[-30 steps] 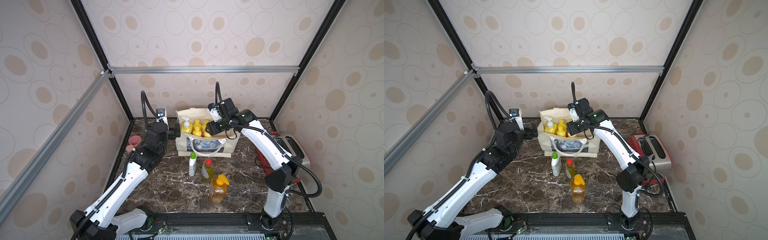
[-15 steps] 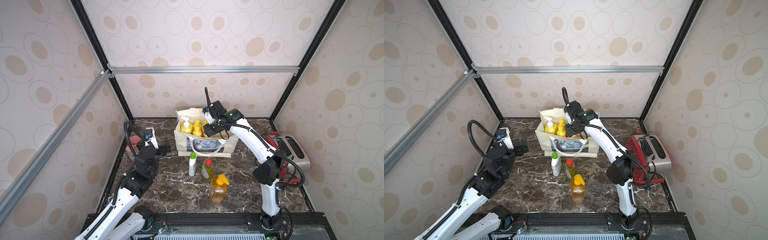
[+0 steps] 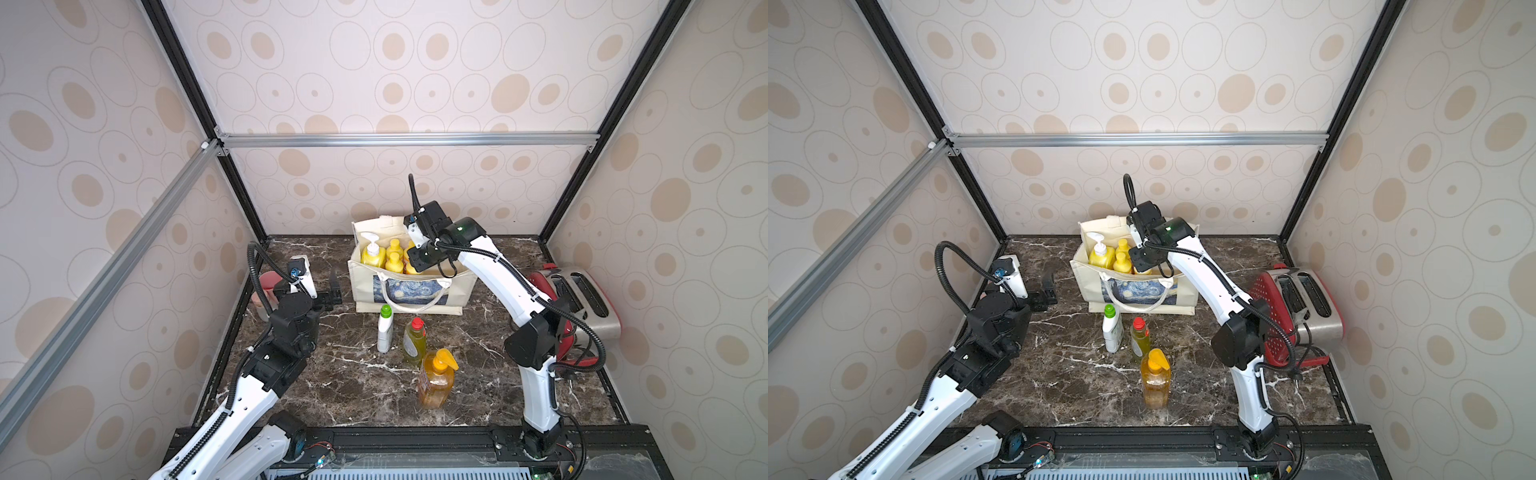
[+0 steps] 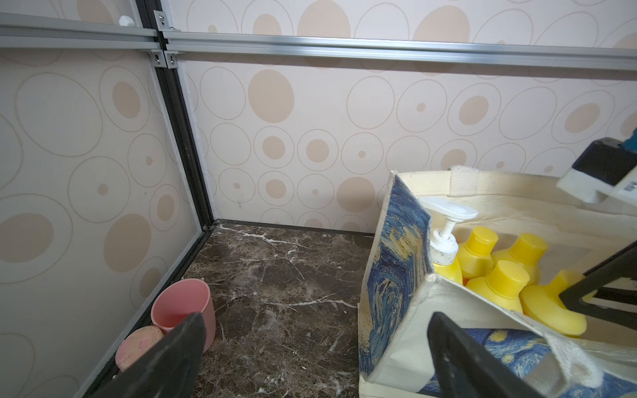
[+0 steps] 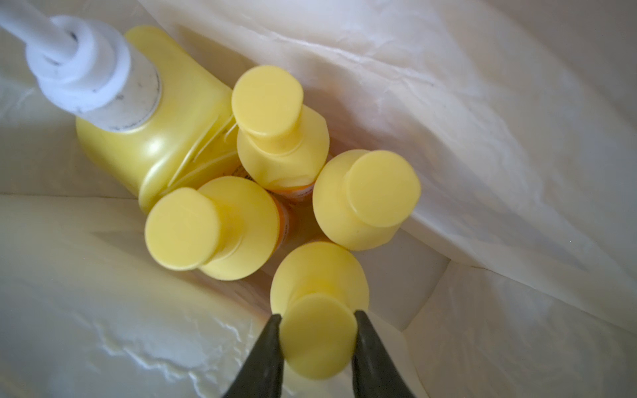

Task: Pack dish soap into the shopping bag
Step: Place the bottle of dish soap in the shopping bag.

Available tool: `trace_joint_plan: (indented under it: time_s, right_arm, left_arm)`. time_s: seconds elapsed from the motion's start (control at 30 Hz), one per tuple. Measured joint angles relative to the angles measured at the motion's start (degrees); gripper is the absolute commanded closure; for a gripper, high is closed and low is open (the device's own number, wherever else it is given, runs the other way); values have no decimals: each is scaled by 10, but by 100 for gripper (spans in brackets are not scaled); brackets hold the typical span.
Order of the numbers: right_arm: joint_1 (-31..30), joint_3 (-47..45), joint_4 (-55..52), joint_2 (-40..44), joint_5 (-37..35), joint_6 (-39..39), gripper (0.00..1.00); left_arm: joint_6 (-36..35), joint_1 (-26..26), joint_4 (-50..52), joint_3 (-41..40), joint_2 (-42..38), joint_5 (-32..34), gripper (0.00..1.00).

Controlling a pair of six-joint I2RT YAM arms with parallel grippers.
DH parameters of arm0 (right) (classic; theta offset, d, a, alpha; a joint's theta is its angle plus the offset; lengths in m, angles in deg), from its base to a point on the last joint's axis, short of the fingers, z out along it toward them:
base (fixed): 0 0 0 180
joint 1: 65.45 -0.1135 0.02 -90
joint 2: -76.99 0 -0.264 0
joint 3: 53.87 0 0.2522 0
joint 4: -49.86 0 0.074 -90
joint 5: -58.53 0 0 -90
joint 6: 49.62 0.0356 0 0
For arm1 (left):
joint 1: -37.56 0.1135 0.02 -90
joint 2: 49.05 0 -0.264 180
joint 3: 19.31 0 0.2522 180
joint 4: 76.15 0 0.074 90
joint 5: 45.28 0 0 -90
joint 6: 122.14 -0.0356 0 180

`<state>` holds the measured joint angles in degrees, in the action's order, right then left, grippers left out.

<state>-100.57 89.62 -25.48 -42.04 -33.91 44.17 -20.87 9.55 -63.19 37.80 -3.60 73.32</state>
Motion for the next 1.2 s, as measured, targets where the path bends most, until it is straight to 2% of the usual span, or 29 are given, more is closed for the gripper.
trace_joint_plan:
  time_s: [0.73, 1.2]
  right_arm:
    - [-2, 17, 1, -9, 6, -1, 83]
    - [-2, 17, 22, -7, 7, 2, 85]
  left_arm:
    - [0, 0, 0, -1, 0, 0, 1]
    - [0, 0, 0, -1, 2, 0, 1]
